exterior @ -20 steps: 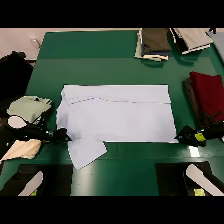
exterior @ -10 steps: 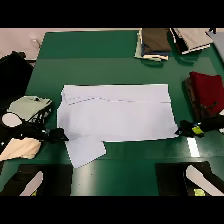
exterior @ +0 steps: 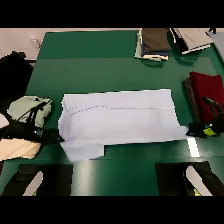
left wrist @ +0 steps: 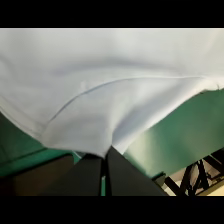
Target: Fold the shirts.
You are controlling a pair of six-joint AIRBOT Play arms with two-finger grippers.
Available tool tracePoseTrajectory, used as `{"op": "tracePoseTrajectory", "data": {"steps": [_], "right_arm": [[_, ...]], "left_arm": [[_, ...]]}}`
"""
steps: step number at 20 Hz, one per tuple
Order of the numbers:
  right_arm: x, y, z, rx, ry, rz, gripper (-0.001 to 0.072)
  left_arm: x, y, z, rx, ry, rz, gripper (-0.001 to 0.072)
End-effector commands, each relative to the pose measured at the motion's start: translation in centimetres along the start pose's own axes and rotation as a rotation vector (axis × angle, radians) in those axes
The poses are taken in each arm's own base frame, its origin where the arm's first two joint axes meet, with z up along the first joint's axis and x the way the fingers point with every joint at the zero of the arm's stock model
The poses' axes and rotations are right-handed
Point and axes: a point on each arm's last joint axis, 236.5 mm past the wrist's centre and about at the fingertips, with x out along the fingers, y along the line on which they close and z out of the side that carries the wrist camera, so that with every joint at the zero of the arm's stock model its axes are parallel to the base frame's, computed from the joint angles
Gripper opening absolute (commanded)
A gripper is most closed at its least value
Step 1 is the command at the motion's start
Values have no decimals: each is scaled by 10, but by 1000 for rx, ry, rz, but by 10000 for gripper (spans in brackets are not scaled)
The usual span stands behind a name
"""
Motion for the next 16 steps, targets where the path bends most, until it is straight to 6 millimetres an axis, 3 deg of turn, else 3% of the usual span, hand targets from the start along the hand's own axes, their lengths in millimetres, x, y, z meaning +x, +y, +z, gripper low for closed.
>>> {"op": "tracePoseTrajectory", "data": {"steps": [1, 5, 9, 13, 14, 15, 16], "right_arm": [[-9, 4, 42, -37, -53, -30, 16], [-10, 21, 113, -85, -79, -32, 17], [-2, 39, 170, -121, -69, -26, 18], [9, 65, 213, -108, -83, 88, 20], [11, 69, 223, -104, -94, 107, 30], [12, 73, 232, -102, -109, 126, 217], [10, 76, 241, -97, -128, 150, 402]], "left_arm": [[-8, 3, 61, 40, -114, 24, 23], [-1, 15, 149, 61, -143, 42, 24], [14, 28, 220, 57, -169, 44, 24], [23, 35, 251, 51, -194, 45, 26], [22, 34, 254, 39, -207, 40, 125], [21, 32, 258, 7, -224, 27, 465], [20, 31, 261, -22, -237, 22, 580]]}}
